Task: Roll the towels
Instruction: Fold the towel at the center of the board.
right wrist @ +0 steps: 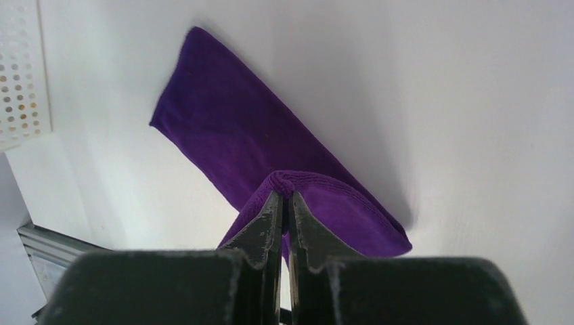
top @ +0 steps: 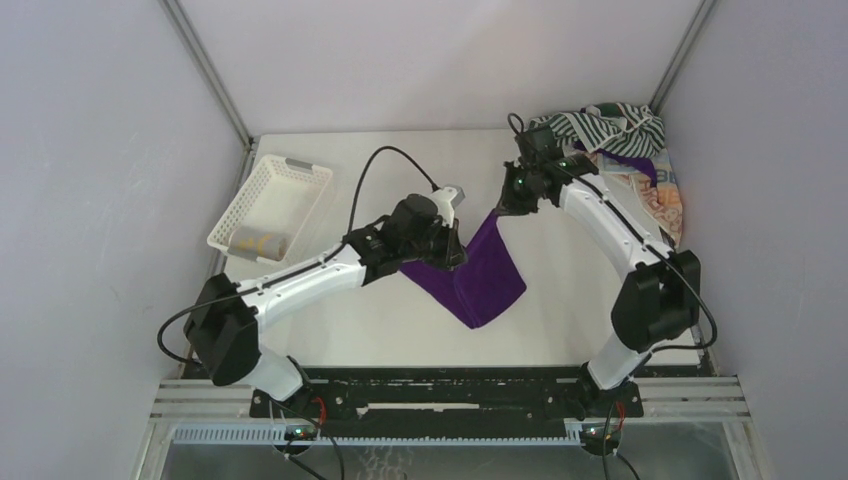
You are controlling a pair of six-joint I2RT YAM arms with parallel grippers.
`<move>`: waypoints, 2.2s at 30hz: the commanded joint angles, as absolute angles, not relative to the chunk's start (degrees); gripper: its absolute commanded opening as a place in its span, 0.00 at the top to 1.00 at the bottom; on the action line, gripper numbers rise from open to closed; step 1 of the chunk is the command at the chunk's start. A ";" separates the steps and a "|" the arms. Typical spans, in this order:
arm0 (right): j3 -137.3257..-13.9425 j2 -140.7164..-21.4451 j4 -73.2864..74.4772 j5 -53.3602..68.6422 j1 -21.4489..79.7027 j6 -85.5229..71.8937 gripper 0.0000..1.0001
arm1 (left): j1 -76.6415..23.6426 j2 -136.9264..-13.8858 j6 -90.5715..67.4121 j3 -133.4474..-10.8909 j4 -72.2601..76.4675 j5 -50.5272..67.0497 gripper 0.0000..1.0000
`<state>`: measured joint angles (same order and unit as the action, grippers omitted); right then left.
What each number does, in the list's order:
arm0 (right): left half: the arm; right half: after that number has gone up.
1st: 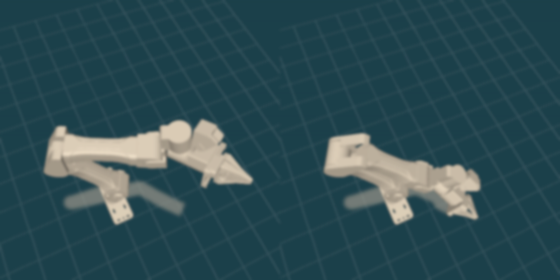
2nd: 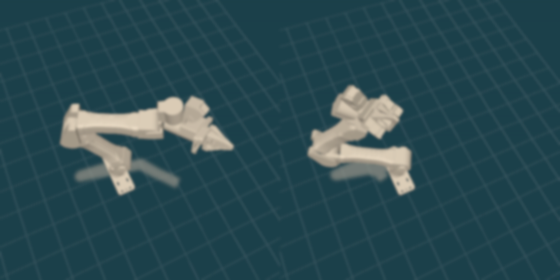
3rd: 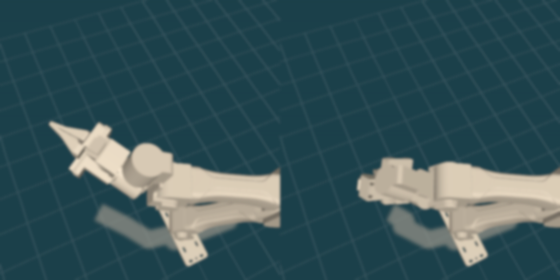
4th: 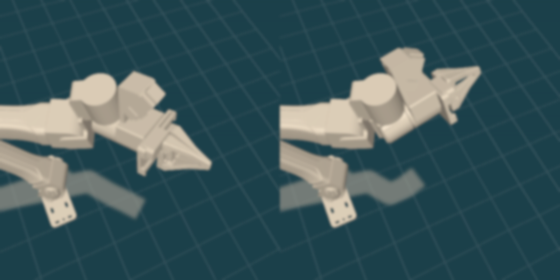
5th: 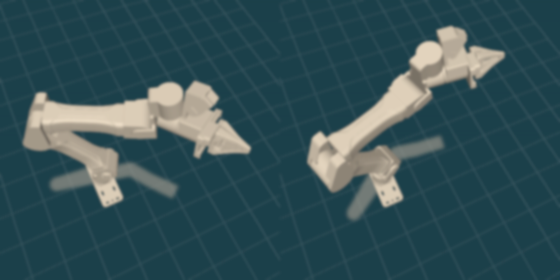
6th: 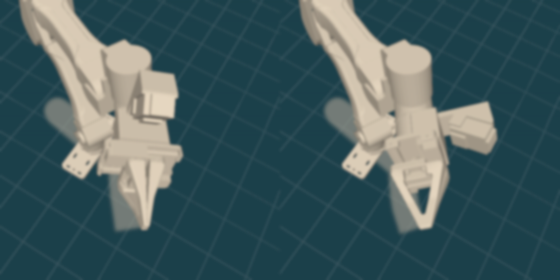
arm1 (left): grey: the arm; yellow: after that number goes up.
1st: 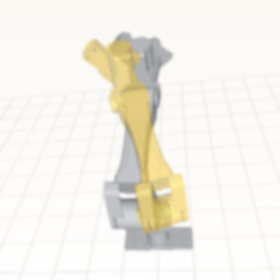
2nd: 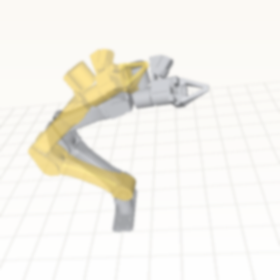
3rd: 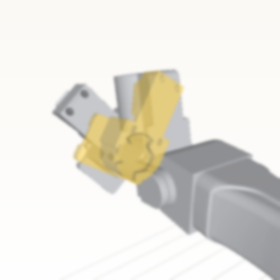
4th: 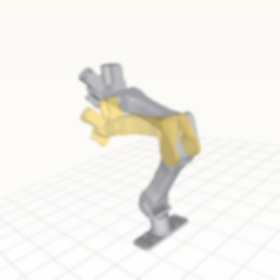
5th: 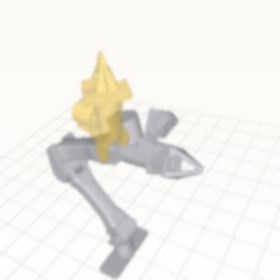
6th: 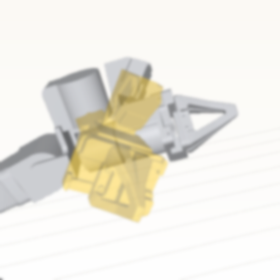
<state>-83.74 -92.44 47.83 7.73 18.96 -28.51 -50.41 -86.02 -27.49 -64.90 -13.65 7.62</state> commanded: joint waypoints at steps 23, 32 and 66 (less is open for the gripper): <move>-103.19 -110.65 40.62 8.61 24.06 -26.56 1.00 | -41.30 -77.46 -30.15 -54.23 -14.11 9.68 1.00; -105.09 -113.41 40.58 9.85 24.59 -26.18 1.00 | -40.53 -76.07 -31.71 -51.52 -13.71 9.50 1.00; -106.41 -122.86 31.18 13.38 25.84 -27.56 1.00 | -34.83 -85.25 -32.34 -49.72 -13.97 2.62 1.00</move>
<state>-102.85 -122.10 39.35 16.36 27.05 -28.10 -34.96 -84.05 -32.42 -49.82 -9.61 3.86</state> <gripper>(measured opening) 0.008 0.011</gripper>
